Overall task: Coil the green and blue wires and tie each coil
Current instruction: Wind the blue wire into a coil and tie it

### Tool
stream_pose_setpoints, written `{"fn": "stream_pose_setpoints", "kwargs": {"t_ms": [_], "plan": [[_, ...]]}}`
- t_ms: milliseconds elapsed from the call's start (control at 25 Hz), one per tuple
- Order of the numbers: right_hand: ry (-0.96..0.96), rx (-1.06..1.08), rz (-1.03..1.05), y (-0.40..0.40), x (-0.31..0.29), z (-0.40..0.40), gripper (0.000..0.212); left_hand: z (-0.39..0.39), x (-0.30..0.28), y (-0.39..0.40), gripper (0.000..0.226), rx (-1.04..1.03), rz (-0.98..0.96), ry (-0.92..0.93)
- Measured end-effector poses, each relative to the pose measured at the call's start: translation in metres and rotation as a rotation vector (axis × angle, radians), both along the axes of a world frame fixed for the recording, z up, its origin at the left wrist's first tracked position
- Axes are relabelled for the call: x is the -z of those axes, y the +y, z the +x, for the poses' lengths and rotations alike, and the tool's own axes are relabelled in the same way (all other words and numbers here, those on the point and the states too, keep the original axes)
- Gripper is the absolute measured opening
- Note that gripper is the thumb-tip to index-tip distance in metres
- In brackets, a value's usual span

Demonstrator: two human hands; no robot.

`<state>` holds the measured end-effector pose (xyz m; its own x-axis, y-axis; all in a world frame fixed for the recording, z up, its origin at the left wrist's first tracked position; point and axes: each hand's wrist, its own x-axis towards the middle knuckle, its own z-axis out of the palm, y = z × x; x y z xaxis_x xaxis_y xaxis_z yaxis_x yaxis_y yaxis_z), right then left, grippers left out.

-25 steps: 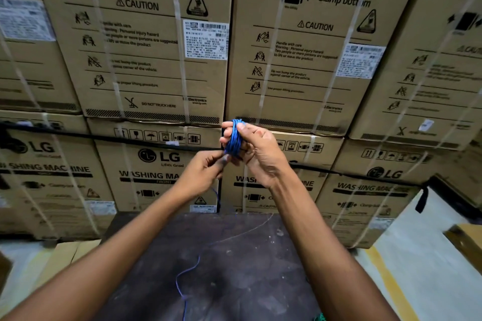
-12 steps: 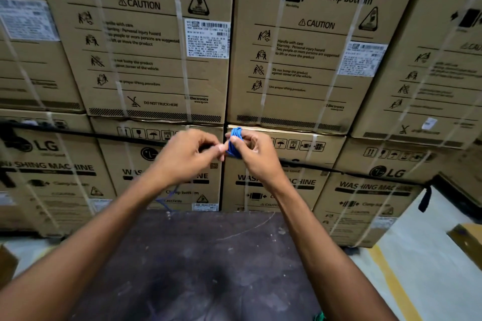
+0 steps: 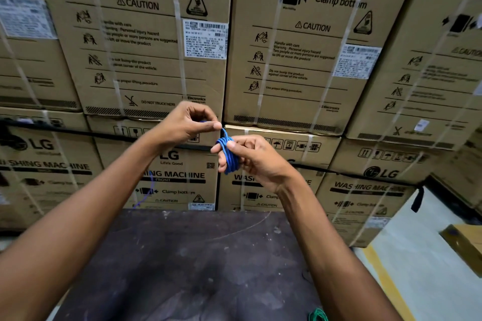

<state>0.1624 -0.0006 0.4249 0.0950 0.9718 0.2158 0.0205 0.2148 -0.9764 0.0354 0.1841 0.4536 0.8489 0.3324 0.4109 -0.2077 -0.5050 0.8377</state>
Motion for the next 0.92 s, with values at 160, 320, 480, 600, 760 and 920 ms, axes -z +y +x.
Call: {"fn": "stream_pose_setpoints", "kwargs": {"t_ms": [160,320,480,600,760,920], "plan": [[0.323,-0.049,0.063,0.002,-0.003,-0.006,0.029,0.007,0.042,-0.02,0.027,-0.014,-0.342,-0.019],[0.409,0.08,0.126,0.009,-0.006,-0.001,0.031,0.008,0.082,-0.06,0.031,-0.033,-0.247,0.021],[0.253,0.379,0.147,0.021,0.01,0.008,0.029,-0.005,0.098,-0.064,0.037,-0.234,0.027,0.05],[0.107,0.527,0.164,0.026,0.02,0.011,0.028,-0.016,0.094,-0.075,0.037,-0.42,0.22,0.104],[-0.179,0.531,0.121,0.021,0.019,0.009,0.019,-0.03,0.054,-0.067,0.029,-0.598,0.452,0.163],[-0.342,0.361,-0.068,0.005,0.012,0.002,0.027,-0.033,0.003,-0.041,0.026,-0.447,0.59,0.203]]}}
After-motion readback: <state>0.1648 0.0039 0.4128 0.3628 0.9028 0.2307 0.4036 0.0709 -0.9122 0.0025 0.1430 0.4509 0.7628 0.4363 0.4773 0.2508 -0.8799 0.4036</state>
